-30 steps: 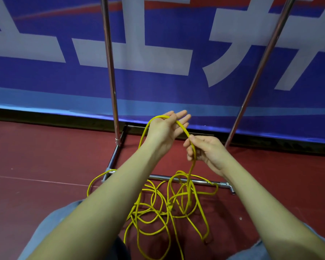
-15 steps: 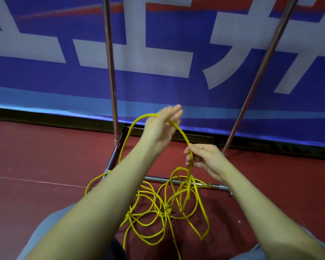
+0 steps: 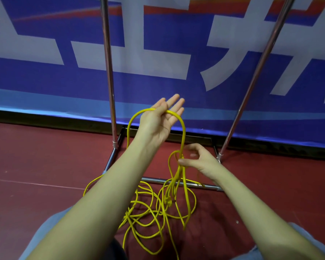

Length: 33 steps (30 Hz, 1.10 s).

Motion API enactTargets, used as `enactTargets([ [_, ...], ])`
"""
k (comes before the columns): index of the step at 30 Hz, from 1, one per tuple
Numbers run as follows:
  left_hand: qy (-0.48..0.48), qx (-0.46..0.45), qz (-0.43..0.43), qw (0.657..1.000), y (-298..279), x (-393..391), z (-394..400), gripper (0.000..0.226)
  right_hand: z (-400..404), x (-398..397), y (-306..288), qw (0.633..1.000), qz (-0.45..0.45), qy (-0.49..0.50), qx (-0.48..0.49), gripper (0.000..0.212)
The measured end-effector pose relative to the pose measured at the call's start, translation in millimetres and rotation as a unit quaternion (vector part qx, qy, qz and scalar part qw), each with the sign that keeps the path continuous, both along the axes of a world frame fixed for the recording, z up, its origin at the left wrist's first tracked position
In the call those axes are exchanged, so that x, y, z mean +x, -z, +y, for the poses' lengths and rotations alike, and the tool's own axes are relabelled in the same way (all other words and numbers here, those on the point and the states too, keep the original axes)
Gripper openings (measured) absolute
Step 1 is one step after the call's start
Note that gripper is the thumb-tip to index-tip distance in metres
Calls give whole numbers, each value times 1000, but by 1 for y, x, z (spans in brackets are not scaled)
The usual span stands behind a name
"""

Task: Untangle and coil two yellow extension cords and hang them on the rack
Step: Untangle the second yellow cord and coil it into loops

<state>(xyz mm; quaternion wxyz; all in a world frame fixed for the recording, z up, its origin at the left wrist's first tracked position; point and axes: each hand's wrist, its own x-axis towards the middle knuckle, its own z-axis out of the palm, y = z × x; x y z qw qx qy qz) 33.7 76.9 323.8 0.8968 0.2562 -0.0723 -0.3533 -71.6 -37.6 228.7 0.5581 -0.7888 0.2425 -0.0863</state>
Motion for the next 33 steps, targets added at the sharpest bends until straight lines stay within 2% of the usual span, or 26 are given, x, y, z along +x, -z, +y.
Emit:
enactTargets([
  [2, -4, -6, 7, 1000, -1, 1, 2, 41, 2, 0, 3, 999, 21, 2, 34, 47],
  [4, -2, -2, 13, 1000, 0, -1, 2, 41, 3, 2, 4, 997, 32, -24, 72, 38],
  [8, -21, -16, 27, 999, 1, 3, 3, 42, 1, 5, 6, 993, -32, -27, 110, 21],
  [13, -32, -32, 44, 998, 2, 10, 5, 43, 1, 6, 2, 988, -50, -48, 138, 35],
  [17, -13, -28, 39, 999, 0, 7, 2, 41, 8, 8, 6, 990, -20, -113, 81, 32],
  [20, -18, -36, 46, 998, 1, 9, 2, 36, 9, 9, 6, 993, -21, -100, 56, 31],
  [22, -35, -44, 53, 997, 4, 14, 3, 26, 6, 8, 4, 994, -29, -90, 61, 22],
  [25, -43, 8, 30, 999, 15, 22, 2, 23, -1, 5, 4, 993, -43, -81, 76, 16],
  [27, -13, 81, -35, 996, 25, 18, -4, 23, -2, 4, 4, 993, -45, -71, 84, 14],
  [30, 60, 169, -129, 975, 36, -1, -14, 6, -4, 5, 5, 993, -47, -61, 94, 12],
  [33, 60, 227, -189, 954, 41, -12, -17, 15, -3, 5, 3, 992, -51, -63, 93, 17],
])
